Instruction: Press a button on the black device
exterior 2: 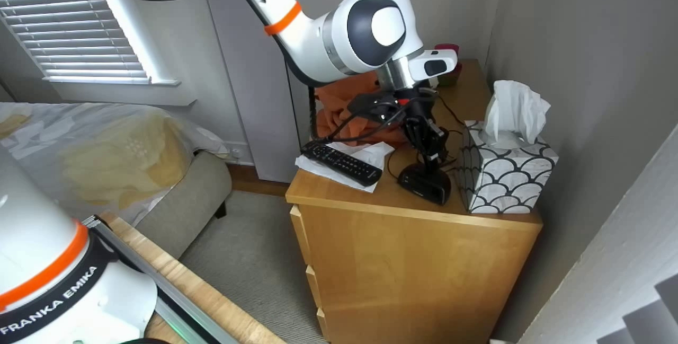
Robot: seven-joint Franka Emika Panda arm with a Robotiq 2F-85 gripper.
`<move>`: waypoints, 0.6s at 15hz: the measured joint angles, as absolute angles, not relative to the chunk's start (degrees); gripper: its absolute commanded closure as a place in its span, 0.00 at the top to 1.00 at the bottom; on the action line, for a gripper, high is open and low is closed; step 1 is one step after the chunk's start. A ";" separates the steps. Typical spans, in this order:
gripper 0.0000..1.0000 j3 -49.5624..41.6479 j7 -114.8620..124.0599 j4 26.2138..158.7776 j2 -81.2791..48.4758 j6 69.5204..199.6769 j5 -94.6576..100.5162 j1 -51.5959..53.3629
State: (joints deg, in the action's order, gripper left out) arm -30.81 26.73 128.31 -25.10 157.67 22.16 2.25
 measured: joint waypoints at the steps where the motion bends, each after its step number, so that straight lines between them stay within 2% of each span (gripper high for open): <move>1: 0.00 -31.07 27.01 128.30 -25.20 157.67 22.49 2.57; 9: 0.00 -31.39 28.02 127.97 -25.17 157.67 22.39 2.57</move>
State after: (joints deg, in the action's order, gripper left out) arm -31.39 28.02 127.97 -25.17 157.67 22.39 2.57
